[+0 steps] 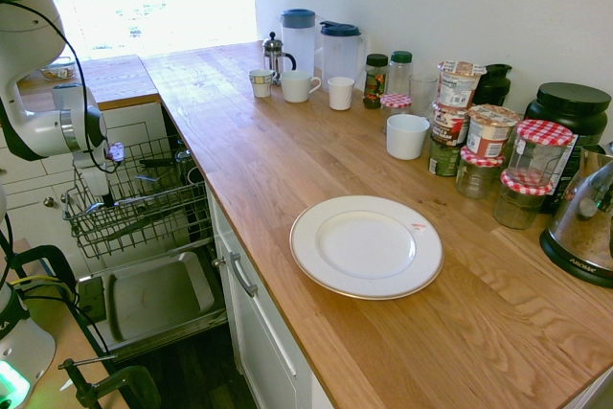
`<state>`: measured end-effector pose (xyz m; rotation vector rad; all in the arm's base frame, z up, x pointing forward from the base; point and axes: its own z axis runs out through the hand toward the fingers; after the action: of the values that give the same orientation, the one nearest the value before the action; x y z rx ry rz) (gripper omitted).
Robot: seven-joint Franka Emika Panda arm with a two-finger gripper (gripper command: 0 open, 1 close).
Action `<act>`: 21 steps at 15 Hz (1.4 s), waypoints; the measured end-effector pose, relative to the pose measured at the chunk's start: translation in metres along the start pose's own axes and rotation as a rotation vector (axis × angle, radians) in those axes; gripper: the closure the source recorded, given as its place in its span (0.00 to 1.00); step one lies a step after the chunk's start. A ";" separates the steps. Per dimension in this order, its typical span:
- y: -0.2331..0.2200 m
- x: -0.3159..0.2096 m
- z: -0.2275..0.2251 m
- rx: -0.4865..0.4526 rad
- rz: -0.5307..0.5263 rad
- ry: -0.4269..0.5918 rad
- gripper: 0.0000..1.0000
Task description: Put the spoon in the dishwasher
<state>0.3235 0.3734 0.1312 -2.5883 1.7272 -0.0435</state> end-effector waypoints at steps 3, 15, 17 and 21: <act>-0.004 0.002 0.009 -0.003 0.004 0.007 0.00; -0.006 -0.004 -0.019 0.018 -0.004 0.015 0.00; -0.001 -0.003 -0.058 0.034 -0.002 0.039 0.00; 0.017 -0.010 -0.152 0.076 0.014 0.099 0.00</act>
<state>0.2983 0.3744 0.2823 -2.5608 1.7373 -0.2359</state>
